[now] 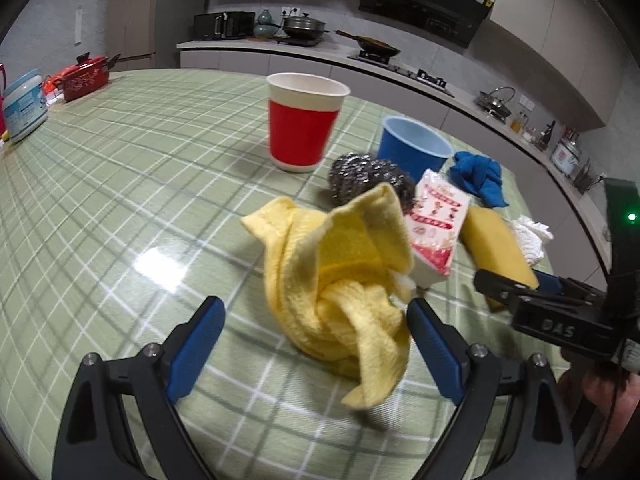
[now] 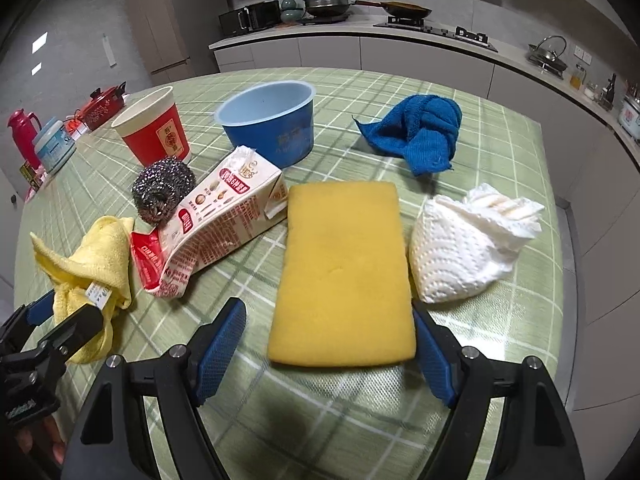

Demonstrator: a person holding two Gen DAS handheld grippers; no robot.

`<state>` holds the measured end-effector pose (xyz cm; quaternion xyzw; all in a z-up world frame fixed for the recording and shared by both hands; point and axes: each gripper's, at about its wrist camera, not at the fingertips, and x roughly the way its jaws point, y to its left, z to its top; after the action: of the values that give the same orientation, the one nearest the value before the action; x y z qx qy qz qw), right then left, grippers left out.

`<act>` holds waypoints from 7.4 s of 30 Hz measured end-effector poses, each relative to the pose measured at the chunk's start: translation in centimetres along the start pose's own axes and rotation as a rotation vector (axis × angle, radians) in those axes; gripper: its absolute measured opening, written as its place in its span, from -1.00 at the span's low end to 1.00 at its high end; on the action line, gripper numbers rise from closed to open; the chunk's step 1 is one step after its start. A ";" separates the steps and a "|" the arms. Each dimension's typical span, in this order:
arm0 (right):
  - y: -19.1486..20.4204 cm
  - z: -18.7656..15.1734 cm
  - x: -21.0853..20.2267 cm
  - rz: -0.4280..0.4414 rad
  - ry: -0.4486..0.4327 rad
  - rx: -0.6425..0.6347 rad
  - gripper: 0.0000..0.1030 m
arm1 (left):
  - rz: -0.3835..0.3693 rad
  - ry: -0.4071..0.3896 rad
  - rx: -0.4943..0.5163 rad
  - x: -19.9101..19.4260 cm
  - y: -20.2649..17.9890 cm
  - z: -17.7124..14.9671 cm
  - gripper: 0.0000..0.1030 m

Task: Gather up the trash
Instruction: 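Grasp the yellow cloth with the left gripper while the right gripper grasps the yellow sponge, then carry the yellow cloth and sponge over the black bin and release both, then move both open grippers back toward the table items, then grasp the steel wool scrubber with the left gripper while the right gripper grasps the white paper towel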

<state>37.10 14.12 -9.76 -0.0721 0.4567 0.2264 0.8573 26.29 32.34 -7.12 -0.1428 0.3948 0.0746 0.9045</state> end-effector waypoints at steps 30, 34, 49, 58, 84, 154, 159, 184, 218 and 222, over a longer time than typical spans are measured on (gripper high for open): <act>0.6 -2.2 -8.4 0.013 -0.098 -0.049 0.02 | -0.057 -0.027 0.038 -3.6 -2.5 -1.2 -0.08; -0.5 -3.4 -10.9 0.003 -0.121 -0.037 0.02 | -0.073 -0.041 0.058 -5.0 -4.1 -1.8 -0.08; -8.1 -9.9 -18.8 -0.081 -0.156 0.062 0.02 | -0.178 -0.044 0.171 -7.8 -13.4 -4.6 -0.08; -12.4 -13.3 -23.2 -0.139 -0.177 0.117 0.02 | -0.237 -0.041 0.231 -9.2 -18.6 -6.7 -0.08; -24.9 -24.2 -27.4 -0.242 -0.112 0.280 0.02 | -0.344 0.090 0.374 -8.1 -32.0 -15.8 -0.08; -35.3 -26.5 -22.2 -0.197 -0.050 0.424 0.92 | -0.155 0.039 0.355 -8.7 -37.7 -18.8 0.99; -32.1 -23.6 -23.9 -0.159 -0.103 0.369 0.92 | -0.113 -0.016 0.312 -11.3 -34.4 -16.9 0.99; -13.1 -12.8 -22.0 0.021 -0.171 0.048 0.92 | 0.118 -0.165 0.057 -15.3 -14.7 -9.8 0.99; -5.6 1.2 -4.0 -0.127 -0.054 0.131 0.92 | -0.038 -0.031 0.034 1.1 -2.3 5.6 0.78; -5.8 1.8 -2.3 -0.141 -0.035 0.143 0.92 | -0.050 -0.009 0.025 2.7 -1.6 6.2 0.78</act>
<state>39.97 8.88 -7.31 -0.0389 0.4503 0.1336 0.8820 32.83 32.81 -4.77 -0.1410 0.3878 0.0474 0.9096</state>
